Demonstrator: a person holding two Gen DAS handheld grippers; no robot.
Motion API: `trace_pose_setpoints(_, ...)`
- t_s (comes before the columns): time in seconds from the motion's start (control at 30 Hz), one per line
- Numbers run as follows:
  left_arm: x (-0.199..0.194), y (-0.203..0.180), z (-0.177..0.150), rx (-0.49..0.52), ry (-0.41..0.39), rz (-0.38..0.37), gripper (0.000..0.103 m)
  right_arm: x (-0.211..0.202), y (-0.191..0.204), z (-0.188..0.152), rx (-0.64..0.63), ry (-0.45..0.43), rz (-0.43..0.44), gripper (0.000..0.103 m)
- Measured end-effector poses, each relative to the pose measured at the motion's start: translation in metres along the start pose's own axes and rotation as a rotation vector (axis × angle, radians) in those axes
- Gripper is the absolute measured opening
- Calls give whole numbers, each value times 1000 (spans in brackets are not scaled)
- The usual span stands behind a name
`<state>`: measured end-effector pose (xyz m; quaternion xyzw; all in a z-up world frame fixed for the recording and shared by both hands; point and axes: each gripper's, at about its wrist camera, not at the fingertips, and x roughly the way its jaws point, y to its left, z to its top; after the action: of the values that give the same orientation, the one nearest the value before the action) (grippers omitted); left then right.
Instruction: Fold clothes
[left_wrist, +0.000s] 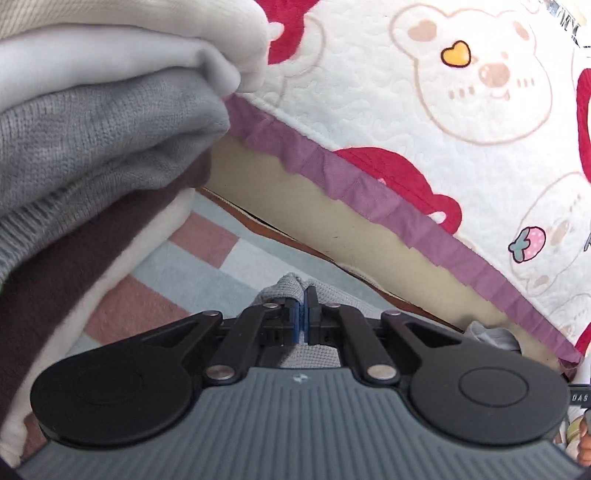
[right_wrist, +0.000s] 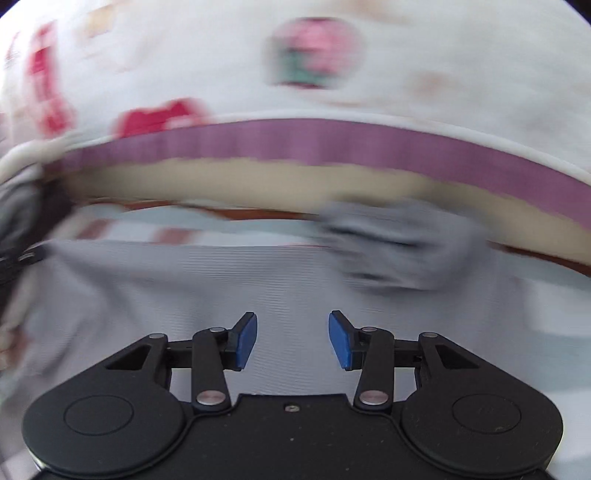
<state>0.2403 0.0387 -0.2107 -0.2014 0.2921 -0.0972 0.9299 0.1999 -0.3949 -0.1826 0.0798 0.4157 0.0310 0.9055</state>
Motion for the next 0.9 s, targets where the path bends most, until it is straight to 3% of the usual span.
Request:
trace_pose_setpoints(0.2,4,-15,0,101,19,56,2,5,-84,23,298,-42,-7,59)
trace_pose_setpoints(0.37,17,-40,9,336,34,185,2,45,-79,50,293,-22,-50,65)
trace_pose_setpoints(0.4,20,-45,15,375,30,207,2,55,-73,54,268,-7,-82,65)
trace_pose_setpoints(0.47,25,-52,33,426,16,249,2,74,-58,58,162,36,-234,64)
trace_pose_setpoints(0.5,28,-55,41,445,10,268,2,81,-51,59,98,38,-343,57)
trace_pose_setpoints(0.53,31,-55,49,451,6,284,2,81,-48,60,63,12,-393,28)
trace_pose_setpoints(0.57,36,-56,57,453,6,300,2,75,-49,62,62,-23,-363,6)
trace_pose_setpoints(0.6,42,-55,63,455,8,316,2,67,-51,64,67,-61,-334,0)
trace_pose_setpoints(0.73,69,-44,66,457,51,368,2,13,-64,68,99,-248,-216,1)
trace_pose_setpoints(0.9,92,-20,50,426,100,410,2,-47,-90,84,142,-416,-145,1)
